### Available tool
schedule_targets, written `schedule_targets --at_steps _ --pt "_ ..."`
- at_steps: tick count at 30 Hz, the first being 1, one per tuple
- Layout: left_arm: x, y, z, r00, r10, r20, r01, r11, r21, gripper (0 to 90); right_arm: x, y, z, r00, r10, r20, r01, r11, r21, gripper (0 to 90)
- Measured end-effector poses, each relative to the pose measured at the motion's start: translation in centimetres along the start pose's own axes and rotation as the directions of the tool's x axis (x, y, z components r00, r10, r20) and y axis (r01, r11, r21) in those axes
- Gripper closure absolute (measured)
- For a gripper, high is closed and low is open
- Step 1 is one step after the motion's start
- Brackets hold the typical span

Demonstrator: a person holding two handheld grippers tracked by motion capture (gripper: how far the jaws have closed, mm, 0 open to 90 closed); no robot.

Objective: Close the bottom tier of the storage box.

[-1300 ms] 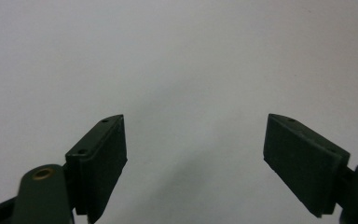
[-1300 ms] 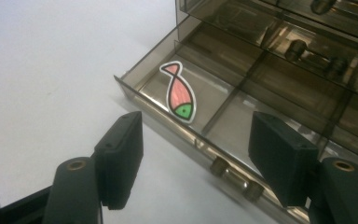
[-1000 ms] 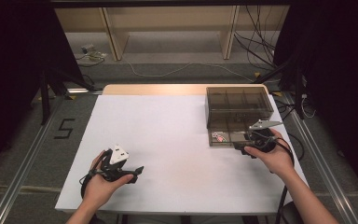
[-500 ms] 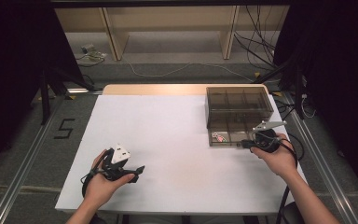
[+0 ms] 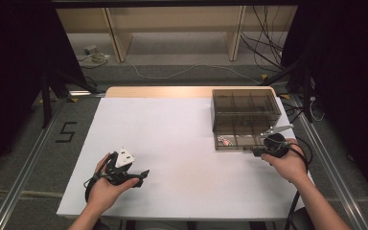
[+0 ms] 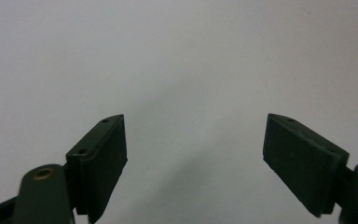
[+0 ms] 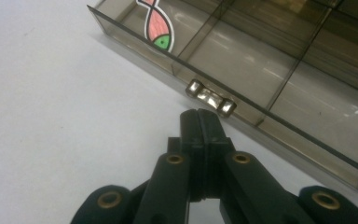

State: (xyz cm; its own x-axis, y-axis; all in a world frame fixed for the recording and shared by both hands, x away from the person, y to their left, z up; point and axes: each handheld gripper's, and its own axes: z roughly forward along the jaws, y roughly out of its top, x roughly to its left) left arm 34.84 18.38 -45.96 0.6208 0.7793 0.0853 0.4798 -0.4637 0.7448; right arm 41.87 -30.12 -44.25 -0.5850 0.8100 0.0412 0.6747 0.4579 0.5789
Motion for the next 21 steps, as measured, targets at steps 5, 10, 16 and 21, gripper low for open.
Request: schedule_targets --at_steps 5,10,16,21 --pt "-0.1 0.0 0.0 1.0000 0.001 0.001 -0.001 1.0000 -0.002 21.7 0.0 0.0 0.3 1.0000 0.006 0.007 -0.006 0.999 0.035 90.0" --pt "0.0 -0.2 0.0 1.0000 -0.006 0.005 0.006 1.0000 -0.002 21.7 0.1 0.0 0.8 0.9998 0.002 0.020 -0.003 0.998 0.067 90.0" --pt "0.0 -0.2 0.0 1.0000 -0.002 0.008 0.002 1.0000 0.000 21.7 -0.6 0.0 1.1 0.9974 0.011 0.071 -0.018 0.995 0.095 90.0" --pt "-0.1 -0.1 0.0 1.0000 0.003 0.006 -0.003 1.0000 0.000 21.7 -1.1 0.1 1.7 0.9959 0.014 0.090 -0.023 0.994 0.103 90.0"
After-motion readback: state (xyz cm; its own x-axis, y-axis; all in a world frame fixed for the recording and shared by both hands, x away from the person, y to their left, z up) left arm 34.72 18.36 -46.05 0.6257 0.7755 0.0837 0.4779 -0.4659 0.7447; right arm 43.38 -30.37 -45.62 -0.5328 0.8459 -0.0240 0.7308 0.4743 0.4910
